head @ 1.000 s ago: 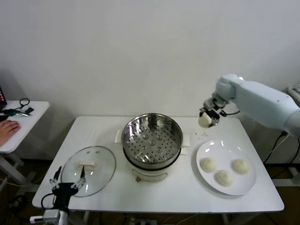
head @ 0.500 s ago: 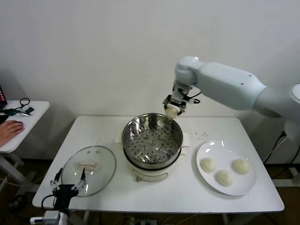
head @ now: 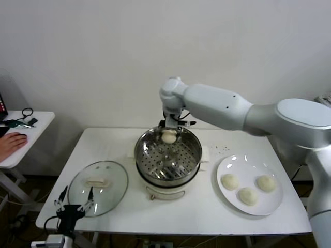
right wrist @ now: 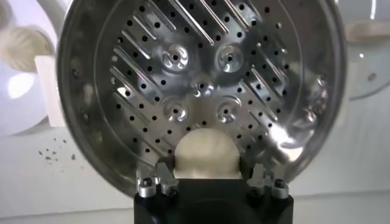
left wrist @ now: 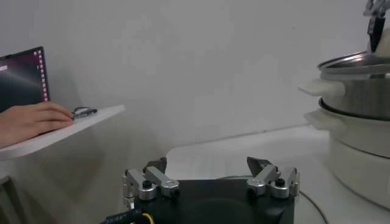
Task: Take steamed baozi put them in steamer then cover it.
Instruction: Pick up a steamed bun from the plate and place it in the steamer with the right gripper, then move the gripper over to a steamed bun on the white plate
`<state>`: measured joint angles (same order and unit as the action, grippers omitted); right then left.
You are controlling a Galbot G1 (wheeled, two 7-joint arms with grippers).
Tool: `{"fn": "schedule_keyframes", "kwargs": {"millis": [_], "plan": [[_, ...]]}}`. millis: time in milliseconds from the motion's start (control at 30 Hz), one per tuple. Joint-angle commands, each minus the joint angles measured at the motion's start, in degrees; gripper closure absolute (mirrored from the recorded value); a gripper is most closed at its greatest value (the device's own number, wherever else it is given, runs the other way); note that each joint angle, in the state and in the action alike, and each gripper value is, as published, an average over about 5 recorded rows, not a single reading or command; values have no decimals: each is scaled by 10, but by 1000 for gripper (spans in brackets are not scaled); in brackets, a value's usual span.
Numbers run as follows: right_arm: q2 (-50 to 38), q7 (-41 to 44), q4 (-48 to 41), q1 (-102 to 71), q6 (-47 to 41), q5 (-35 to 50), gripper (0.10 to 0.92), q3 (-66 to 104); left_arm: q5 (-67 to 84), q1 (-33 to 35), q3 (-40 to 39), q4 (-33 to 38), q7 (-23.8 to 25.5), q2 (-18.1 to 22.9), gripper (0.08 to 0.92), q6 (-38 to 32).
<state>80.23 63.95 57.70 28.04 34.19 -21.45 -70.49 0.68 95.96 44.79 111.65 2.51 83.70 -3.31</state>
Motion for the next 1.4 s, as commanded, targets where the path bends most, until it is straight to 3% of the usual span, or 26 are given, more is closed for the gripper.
{"fn": "schedule_keyframes", "kwargs": {"millis": [33,500,767,1000,1233,1400], "plan": [[26,-3,-26,-38,24,-59,338,11,0,1,-3,-3,-1,0,177,-1],[29,-3,-51,-52,21,-63,334,11,1,-2,-1,-10,-2,1,177,-2],[21,-3,-43,-43,22,-48,209,21,3,-2,0,-15,-2,1,177,-3],[-28,-4,15,-10,13,-15,203,55,3,-4,0,-14,-1,0,177,-3],[-141,-24,105,74,-68,104,203,0,2,-5,3,-12,-1,-7,177,-1],[-240,-55,181,163,-223,300,203,-100,-9,-1,-3,-3,0,-7,177,-2]]}}
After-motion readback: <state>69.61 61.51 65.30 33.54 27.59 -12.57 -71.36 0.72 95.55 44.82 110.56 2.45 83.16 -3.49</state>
